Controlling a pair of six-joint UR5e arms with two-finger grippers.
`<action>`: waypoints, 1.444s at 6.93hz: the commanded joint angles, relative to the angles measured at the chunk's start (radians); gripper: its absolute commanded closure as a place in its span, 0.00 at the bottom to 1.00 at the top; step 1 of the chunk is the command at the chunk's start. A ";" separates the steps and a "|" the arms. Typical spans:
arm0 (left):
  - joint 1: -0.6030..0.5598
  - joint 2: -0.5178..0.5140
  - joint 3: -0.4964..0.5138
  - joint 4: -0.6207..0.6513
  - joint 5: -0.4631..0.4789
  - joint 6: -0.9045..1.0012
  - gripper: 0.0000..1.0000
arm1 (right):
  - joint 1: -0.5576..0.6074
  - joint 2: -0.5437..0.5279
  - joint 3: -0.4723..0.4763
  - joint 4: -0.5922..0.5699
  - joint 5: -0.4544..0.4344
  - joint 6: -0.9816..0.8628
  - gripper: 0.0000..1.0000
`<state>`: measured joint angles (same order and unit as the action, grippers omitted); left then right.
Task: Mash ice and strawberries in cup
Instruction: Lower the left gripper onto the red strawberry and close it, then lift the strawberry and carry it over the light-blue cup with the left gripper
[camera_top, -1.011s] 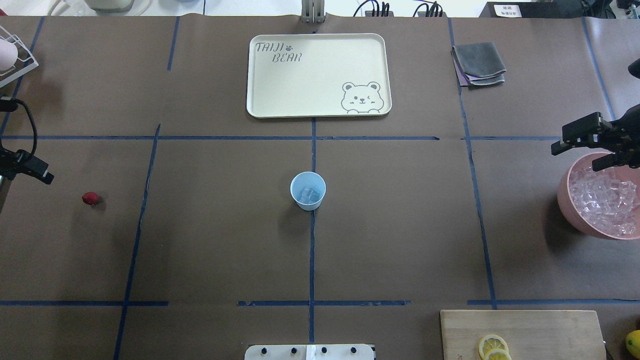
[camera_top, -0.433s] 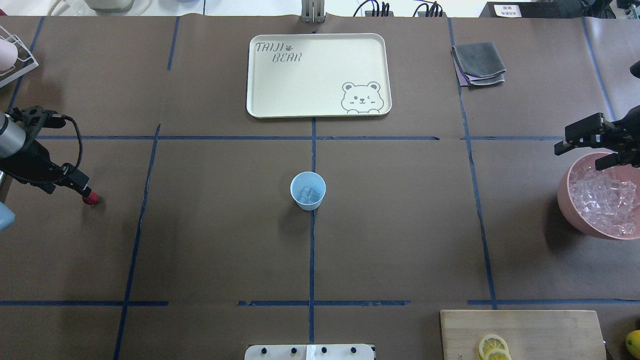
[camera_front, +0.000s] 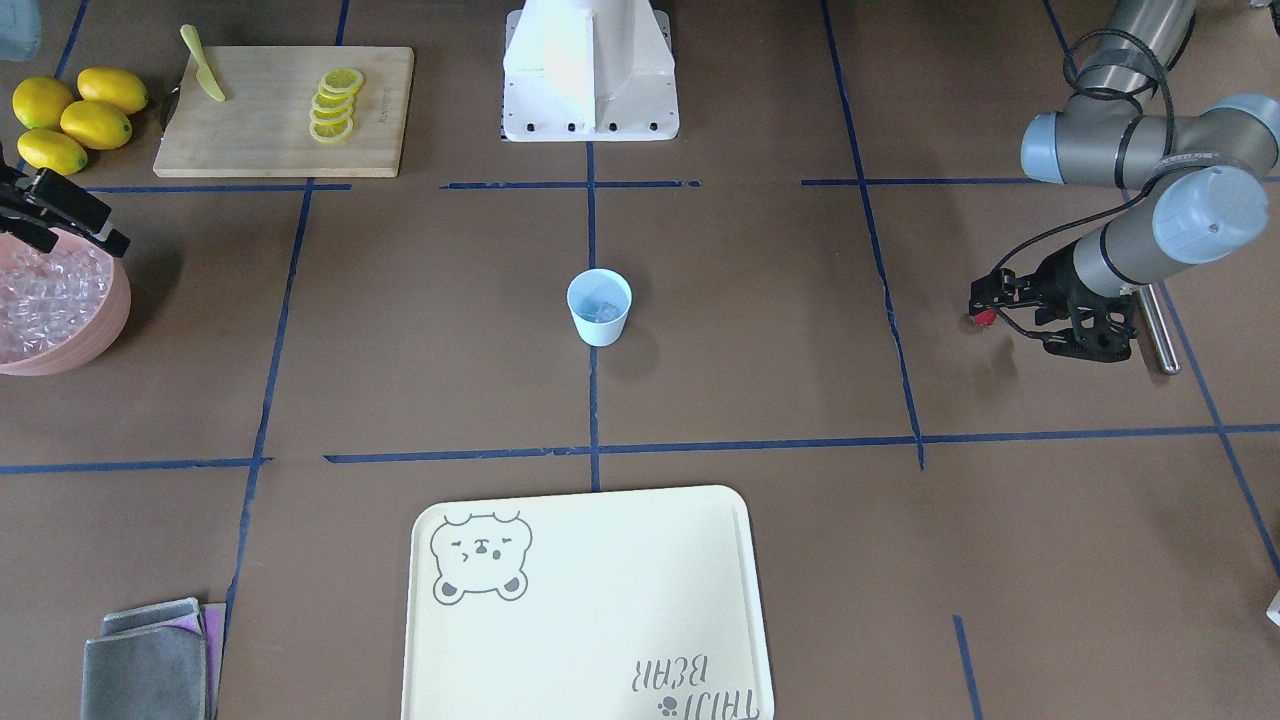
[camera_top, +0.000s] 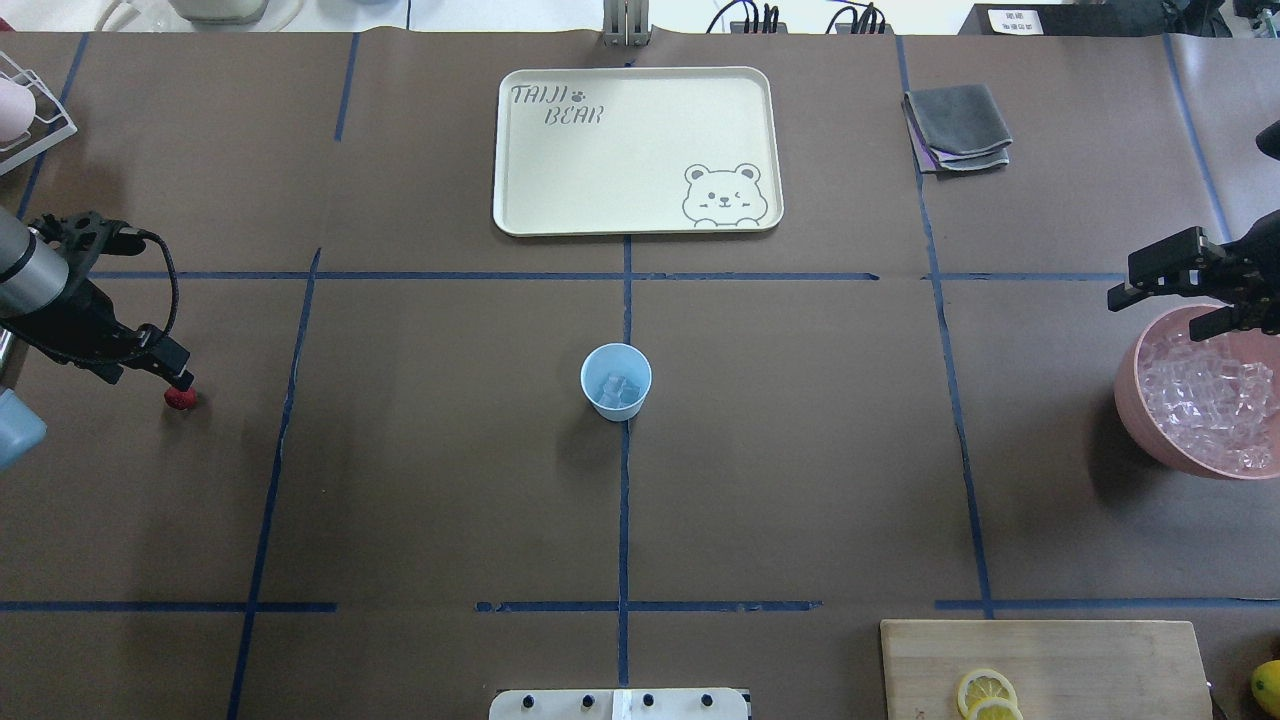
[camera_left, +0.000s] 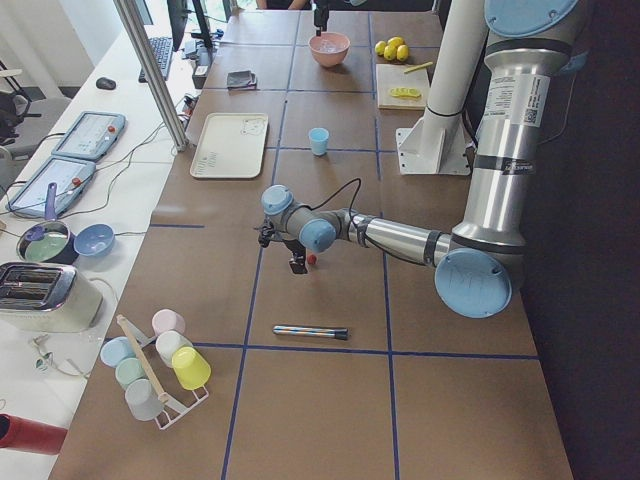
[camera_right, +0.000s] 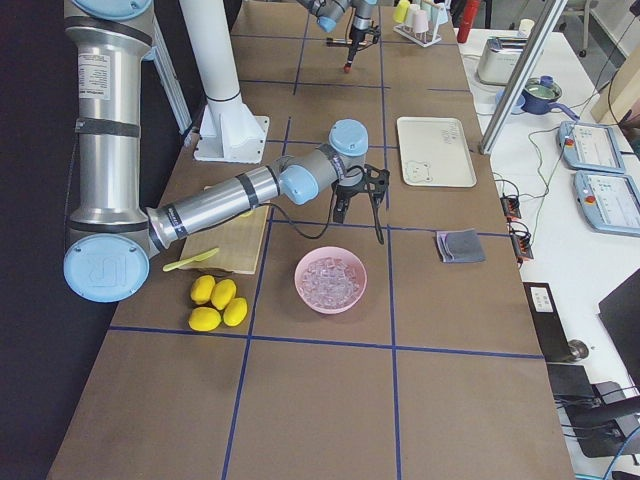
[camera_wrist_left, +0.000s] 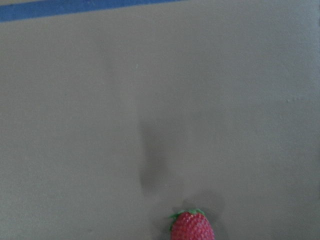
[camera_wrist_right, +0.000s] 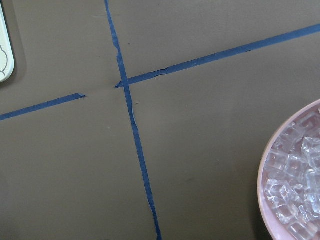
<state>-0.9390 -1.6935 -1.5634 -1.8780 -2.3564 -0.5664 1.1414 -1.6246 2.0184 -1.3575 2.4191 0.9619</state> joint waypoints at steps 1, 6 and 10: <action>0.016 -0.015 0.013 -0.003 0.008 -0.001 0.02 | 0.001 0.000 -0.006 0.000 0.000 -0.003 0.01; 0.016 -0.018 -0.007 -0.001 -0.003 -0.029 1.00 | 0.000 0.005 -0.007 -0.002 0.000 -0.002 0.01; 0.070 -0.274 -0.122 0.005 -0.076 -0.506 1.00 | 0.000 0.014 -0.015 -0.002 0.000 -0.003 0.01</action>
<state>-0.9051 -1.8758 -1.6762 -1.8712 -2.4267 -0.9293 1.1413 -1.6113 2.0066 -1.3591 2.4191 0.9603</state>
